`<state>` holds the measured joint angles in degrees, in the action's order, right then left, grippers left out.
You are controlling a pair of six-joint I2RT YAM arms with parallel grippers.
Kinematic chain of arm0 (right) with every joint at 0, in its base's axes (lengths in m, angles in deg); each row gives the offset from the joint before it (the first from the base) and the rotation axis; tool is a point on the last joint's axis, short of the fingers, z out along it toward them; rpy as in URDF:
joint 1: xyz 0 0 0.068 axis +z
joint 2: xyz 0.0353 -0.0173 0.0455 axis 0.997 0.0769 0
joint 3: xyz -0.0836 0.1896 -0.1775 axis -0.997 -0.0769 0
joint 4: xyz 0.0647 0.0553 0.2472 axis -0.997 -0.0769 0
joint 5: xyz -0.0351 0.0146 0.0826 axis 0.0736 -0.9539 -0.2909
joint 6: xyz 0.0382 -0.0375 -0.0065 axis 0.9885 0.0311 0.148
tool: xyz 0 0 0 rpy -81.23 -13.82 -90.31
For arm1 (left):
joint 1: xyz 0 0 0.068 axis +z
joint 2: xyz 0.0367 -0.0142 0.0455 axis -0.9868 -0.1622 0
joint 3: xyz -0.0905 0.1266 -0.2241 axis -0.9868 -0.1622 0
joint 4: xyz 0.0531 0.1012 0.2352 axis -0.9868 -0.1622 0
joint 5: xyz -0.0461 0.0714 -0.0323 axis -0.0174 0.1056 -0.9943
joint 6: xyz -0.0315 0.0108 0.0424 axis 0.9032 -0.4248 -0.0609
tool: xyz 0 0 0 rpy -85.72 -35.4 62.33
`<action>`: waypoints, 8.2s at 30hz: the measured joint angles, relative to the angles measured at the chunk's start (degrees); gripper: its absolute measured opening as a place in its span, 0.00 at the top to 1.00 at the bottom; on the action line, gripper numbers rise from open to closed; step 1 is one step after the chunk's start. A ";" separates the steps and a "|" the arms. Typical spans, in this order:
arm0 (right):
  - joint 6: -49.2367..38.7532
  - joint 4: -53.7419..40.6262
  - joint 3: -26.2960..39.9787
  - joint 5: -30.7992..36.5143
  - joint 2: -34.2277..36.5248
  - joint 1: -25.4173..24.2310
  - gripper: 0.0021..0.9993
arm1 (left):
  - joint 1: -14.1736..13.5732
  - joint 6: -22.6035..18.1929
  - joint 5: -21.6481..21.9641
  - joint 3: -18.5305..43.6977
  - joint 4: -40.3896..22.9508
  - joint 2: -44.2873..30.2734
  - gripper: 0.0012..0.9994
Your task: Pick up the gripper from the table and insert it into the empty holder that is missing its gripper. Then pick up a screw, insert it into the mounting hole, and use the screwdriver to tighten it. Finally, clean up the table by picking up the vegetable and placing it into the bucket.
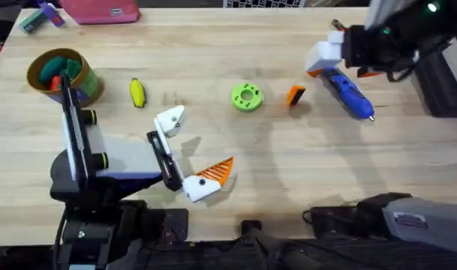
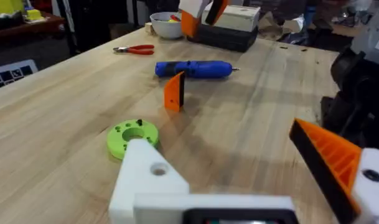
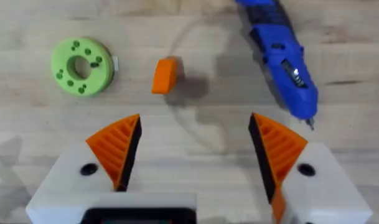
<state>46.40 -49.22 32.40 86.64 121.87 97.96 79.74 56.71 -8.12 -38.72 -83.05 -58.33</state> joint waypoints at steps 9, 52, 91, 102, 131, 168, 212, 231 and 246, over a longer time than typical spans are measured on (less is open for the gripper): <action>2.94 -3.52 8.33 0.70 13.52 5.49 0.01 | 0.00 -0.13 -0.02 0.00 0.00 0.00 0.01; 5.70 1.66 5.79 -4.87 25.42 3.41 0.46 | 0.00 -0.13 -0.02 0.00 -0.02 0.00 0.01; 8.12 11.75 4.09 -10.69 -0.70 6.59 0.99 | 0.00 -0.13 -0.02 0.00 -0.02 0.00 0.01; 23.41 54.95 -28.74 -30.17 -18.62 6.59 0.99 | 0.00 -0.13 -0.02 0.00 -0.02 0.00 0.01; 47.18 108.04 -48.77 -83.84 7.49 2.29 0.99 | 0.00 -0.13 -0.04 0.00 -0.02 0.00 0.01; 38.21 108.17 -34.03 -92.81 22.80 13.93 0.99 | 0.00 -0.13 -0.04 0.00 -0.02 0.00 0.01; 44.23 104.57 -29.68 -92.81 24.85 16.87 0.99 | 0.00 -0.58 -0.05 0.00 0.00 0.00 0.01; 42.94 104.52 -27.10 -89.51 26.25 18.31 0.99 | 0.00 -0.98 0.00 0.00 0.00 0.00 0.01; 42.94 103.16 -25.48 -86.92 26.52 20.37 0.99 | 0.11 -1.40 0.55 0.00 0.05 0.00 0.01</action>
<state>89.34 53.94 6.92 -0.28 148.38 118.33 79.85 55.31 -7.57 -38.72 -83.00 -58.33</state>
